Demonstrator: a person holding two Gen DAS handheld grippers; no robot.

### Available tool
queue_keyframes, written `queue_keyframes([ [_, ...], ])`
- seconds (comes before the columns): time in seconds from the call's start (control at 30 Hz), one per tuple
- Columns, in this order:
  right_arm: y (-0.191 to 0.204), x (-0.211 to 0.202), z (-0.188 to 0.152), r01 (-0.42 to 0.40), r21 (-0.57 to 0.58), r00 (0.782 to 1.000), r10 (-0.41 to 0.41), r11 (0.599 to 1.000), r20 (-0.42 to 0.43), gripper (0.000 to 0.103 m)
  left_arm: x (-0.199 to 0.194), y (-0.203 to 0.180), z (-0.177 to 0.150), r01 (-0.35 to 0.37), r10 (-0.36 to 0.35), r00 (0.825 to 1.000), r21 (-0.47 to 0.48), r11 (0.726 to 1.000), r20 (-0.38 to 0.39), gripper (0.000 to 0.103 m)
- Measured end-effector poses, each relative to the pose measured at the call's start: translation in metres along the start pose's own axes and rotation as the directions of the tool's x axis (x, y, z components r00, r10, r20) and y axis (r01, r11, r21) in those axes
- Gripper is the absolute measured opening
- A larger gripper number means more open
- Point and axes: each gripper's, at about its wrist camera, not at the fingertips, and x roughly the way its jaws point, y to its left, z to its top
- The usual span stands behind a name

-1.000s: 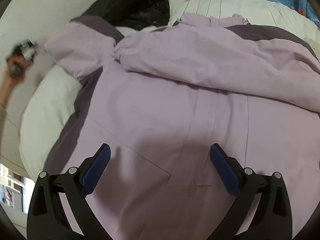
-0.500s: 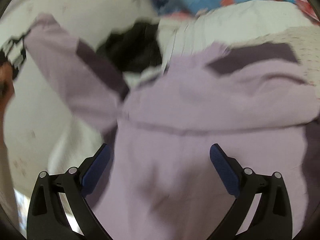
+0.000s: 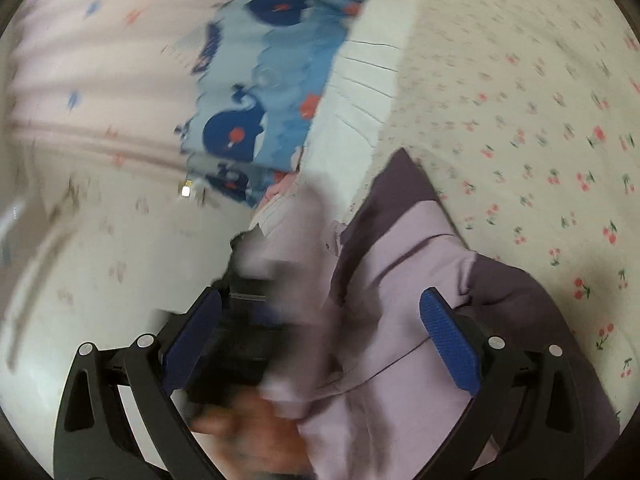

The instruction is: Fold large clothes

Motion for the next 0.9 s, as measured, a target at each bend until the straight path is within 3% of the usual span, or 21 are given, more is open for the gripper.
queue_keyframes([
  [0.07,-0.005,0.005,0.004,-0.003,0.023,1.0,0.003,1.0,-0.015,0.096,0.021,0.011,-0.018,-0.021,0.022,0.999,0.01,1.0,-0.03,0.022],
  [0.17,-0.007,0.013,0.009,-0.003,0.033,1.0,0.004,0.999,-0.029,0.096,0.014,0.005,-0.027,-0.028,0.031,0.999,0.068,0.997,-0.035,0.026],
  [0.23,-0.012,0.018,0.007,0.008,0.036,0.999,-0.006,0.999,-0.039,0.096,0.006,-0.004,-0.026,-0.029,0.04,0.993,0.102,0.994,-0.109,0.043],
  [0.27,-0.014,0.022,0.005,0.014,0.039,0.999,-0.012,0.999,-0.044,0.096,-0.004,-0.006,-0.025,-0.007,0.022,0.991,0.114,0.993,-0.135,0.071],
  [0.3,-0.016,0.026,0.004,0.021,0.038,0.999,-0.019,0.999,-0.051,0.096,-0.018,-0.012,-0.027,-0.009,0.029,0.991,0.143,0.99,-0.133,0.088],
  [0.33,-0.016,0.033,0.003,0.032,0.024,0.997,-0.03,0.999,-0.067,0.096,-0.033,-0.019,-0.03,-0.052,0.073,0.992,0.187,0.981,-0.106,0.093],
  [0.4,-0.015,0.045,-0.001,0.057,-0.012,0.993,-0.058,0.998,-0.099,0.096,-0.062,-0.021,-0.036,-0.108,0.13,0.989,0.26,0.96,-0.069,0.096],
  [0.47,-0.013,0.061,-0.004,0.081,-0.057,0.989,-0.088,0.995,-0.121,0.096,-0.093,-0.012,-0.043,-0.138,0.154,0.987,0.265,0.954,-0.042,0.096],
  [0.6,-0.012,0.09,-0.009,0.123,-0.167,0.983,-0.143,0.978,-0.115,0.096,-0.151,0.03,-0.043,-0.215,0.213,0.977,0.183,0.959,0.032,0.096],
  [0.67,-0.012,0.101,-0.008,0.132,-0.221,0.984,-0.155,0.966,-0.092,0.095,-0.176,0.056,-0.04,-0.267,0.259,0.963,0.12,0.956,0.076,0.096],
  [0.7,-0.011,0.105,-0.007,0.139,-0.254,0.983,-0.165,0.957,-0.081,0.087,-0.192,0.074,-0.037,-0.293,0.285,0.953,0.074,0.953,0.103,0.096],
  [0.73,-0.009,0.112,-0.006,0.154,-0.288,0.979,-0.184,0.945,-0.082,0.063,-0.201,0.085,-0.032,-0.316,0.31,0.943,0.034,0.948,0.119,0.096],
  [0.77,-0.009,0.119,-0.004,0.167,-0.308,0.975,-0.203,0.937,-0.087,0.049,-0.216,0.102,-0.029,-0.342,0.341,0.93,-0.017,0.94,0.138,0.096],
  [0.8,-0.008,0.123,-0.002,0.169,-0.325,0.975,-0.206,0.93,-0.082,0.022,-0.222,0.11,-0.026,-0.352,0.354,0.924,-0.039,0.935,0.146,0.096],
  [0.87,0.004,0.121,0.001,0.147,-0.359,0.982,-0.18,0.922,-0.06,0.019,-0.237,0.133,-0.015,-0.397,0.408,0.898,-0.093,0.913,0.167,0.096],
  [0.9,0.025,0.114,0.001,0.125,-0.42,0.989,-0.149,0.899,-0.025,0.018,-0.241,0.137,-0.01,-0.404,0.417,0.89,-0.107,0.909,0.182,0.096],
])
